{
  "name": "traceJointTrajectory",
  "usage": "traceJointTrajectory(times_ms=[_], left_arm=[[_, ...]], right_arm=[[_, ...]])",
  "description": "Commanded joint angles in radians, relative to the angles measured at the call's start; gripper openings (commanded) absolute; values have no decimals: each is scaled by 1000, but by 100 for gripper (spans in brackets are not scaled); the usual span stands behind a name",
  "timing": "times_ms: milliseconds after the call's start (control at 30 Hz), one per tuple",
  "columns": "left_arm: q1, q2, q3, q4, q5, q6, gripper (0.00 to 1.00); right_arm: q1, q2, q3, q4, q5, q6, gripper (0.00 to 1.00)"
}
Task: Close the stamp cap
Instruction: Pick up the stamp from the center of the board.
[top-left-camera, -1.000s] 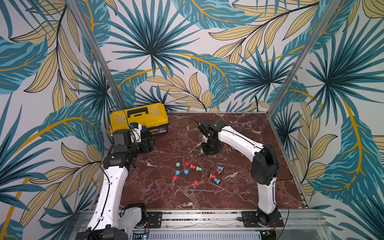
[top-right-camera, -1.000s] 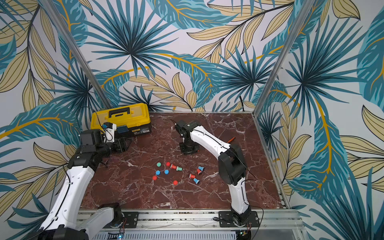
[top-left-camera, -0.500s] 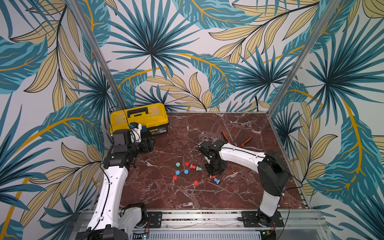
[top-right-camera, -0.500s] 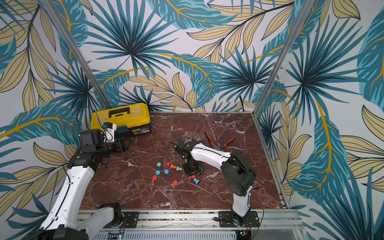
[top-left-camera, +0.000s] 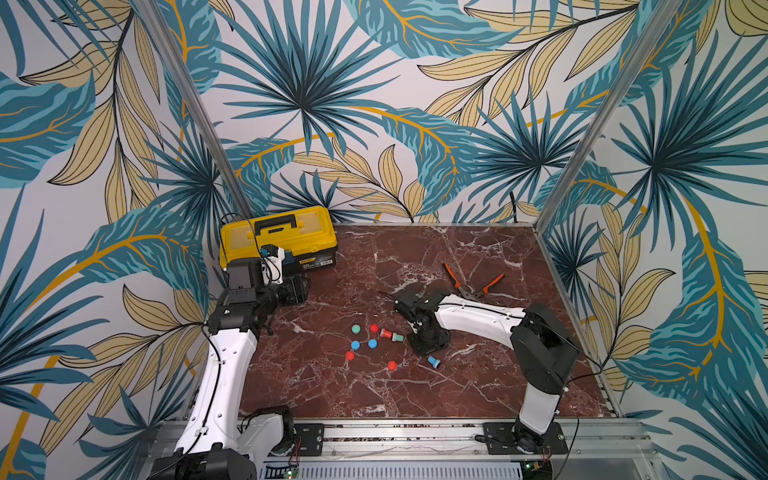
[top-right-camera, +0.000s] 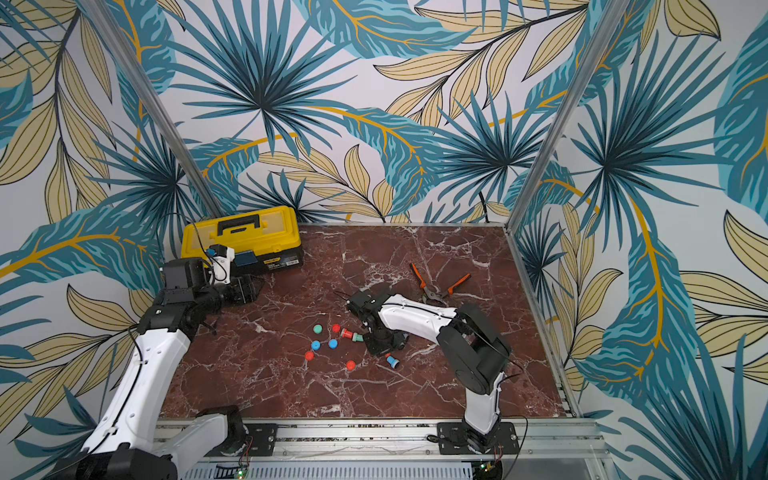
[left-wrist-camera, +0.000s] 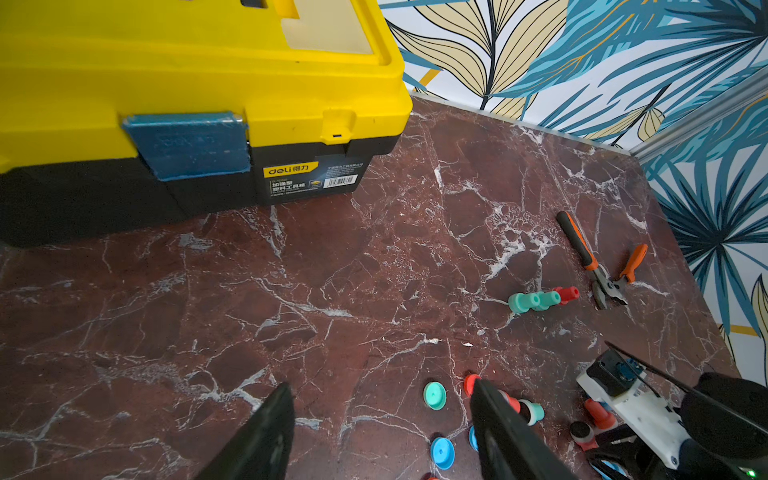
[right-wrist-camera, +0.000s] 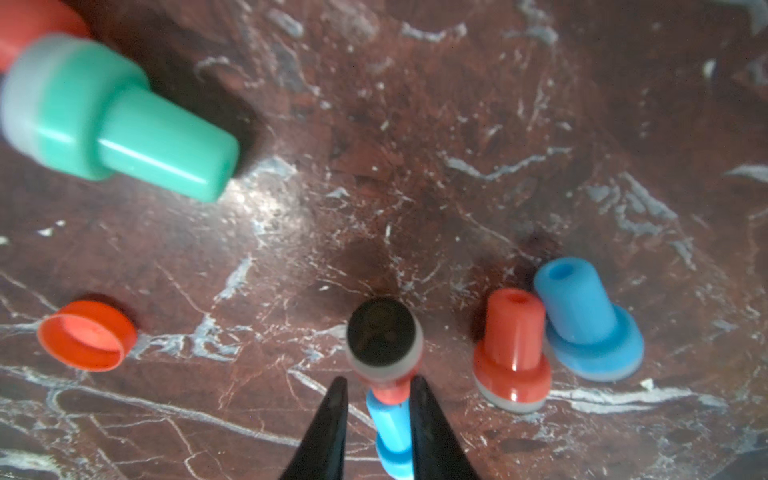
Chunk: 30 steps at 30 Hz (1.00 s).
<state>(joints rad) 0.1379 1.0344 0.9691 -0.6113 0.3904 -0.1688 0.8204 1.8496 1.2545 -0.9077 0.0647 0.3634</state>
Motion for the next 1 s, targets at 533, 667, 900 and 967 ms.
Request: traceJointTrajectory(times_ms=[533, 667, 900, 967], left_arm=[[10, -3, -15, 25, 11, -5, 69], [11, 0, -15, 25, 12, -5, 69], [7, 0, -21, 28, 23, -2, 69], [-4, 2, -20, 34, 37, 6, 69]], right_arm=[[16, 12, -78, 113, 37, 37, 28], [17, 12, -92, 128, 39, 46, 26], [17, -56, -108, 160, 62, 47, 18], [19, -99, -111, 179, 68, 33, 17]])
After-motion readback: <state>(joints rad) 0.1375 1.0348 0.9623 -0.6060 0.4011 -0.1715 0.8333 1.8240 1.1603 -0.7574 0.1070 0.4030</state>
